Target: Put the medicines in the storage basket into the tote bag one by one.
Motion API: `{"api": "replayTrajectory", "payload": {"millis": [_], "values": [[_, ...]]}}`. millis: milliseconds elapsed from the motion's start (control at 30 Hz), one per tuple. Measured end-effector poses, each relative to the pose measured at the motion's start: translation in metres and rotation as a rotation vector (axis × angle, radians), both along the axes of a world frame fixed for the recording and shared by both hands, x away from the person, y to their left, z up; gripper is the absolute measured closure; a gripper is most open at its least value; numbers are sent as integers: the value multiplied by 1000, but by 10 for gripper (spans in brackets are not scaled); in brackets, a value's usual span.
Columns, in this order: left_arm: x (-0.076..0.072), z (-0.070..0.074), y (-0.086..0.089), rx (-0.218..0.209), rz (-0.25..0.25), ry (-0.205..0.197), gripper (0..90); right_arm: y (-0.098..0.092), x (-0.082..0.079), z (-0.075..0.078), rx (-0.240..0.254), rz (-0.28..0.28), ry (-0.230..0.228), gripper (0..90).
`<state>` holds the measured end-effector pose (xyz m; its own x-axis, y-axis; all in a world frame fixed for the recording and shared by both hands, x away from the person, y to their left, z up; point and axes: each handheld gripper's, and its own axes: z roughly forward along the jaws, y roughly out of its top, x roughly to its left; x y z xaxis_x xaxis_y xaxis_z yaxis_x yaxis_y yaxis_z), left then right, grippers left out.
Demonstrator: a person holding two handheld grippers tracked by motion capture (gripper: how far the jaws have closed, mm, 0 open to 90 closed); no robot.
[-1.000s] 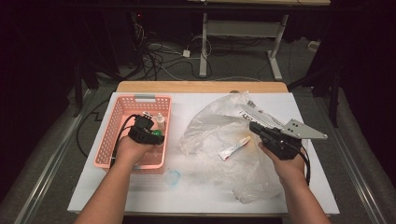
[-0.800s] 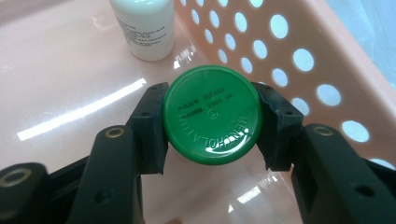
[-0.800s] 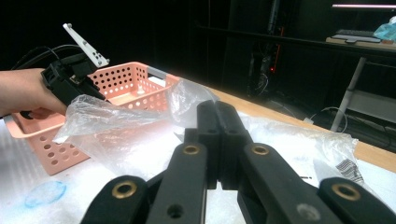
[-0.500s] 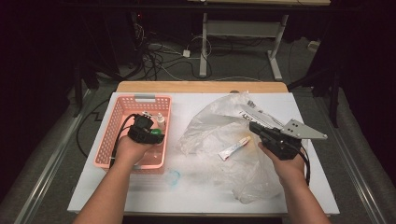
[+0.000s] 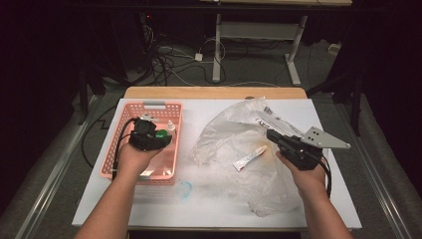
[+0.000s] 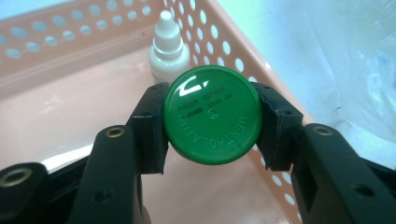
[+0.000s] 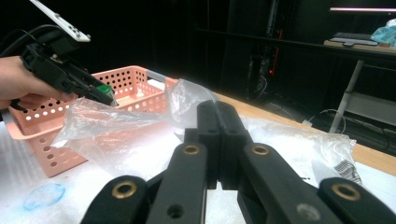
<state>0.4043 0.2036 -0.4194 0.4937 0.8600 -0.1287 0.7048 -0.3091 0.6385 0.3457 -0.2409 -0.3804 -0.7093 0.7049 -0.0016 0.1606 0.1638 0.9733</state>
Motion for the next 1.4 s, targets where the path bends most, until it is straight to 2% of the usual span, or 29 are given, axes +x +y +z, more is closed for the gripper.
{"api": "replayTrajectory", "payload": {"millis": [367, 700, 867, 1033, 1400], "values": [[-26, 16, 0, -49, -15, -121, 497, 1, 0, -1, -7, 4, -3, 900], [-49, 15, 2, -117, -9, -200, 498, 1, 0, -1, -10, 8, -5, 900], [-60, 11, 8, -160, 4, -223, 499, 3, -1, -2, -15, 10, 1, 900], [-64, 6, 6, -126, -5, -229, 498, 5, -2, -2, -21, 14, 2, 900], [-76, 7, 7, -159, -9, -248, 499, 2, -2, -2, -17, 11, -1, 900]]}}
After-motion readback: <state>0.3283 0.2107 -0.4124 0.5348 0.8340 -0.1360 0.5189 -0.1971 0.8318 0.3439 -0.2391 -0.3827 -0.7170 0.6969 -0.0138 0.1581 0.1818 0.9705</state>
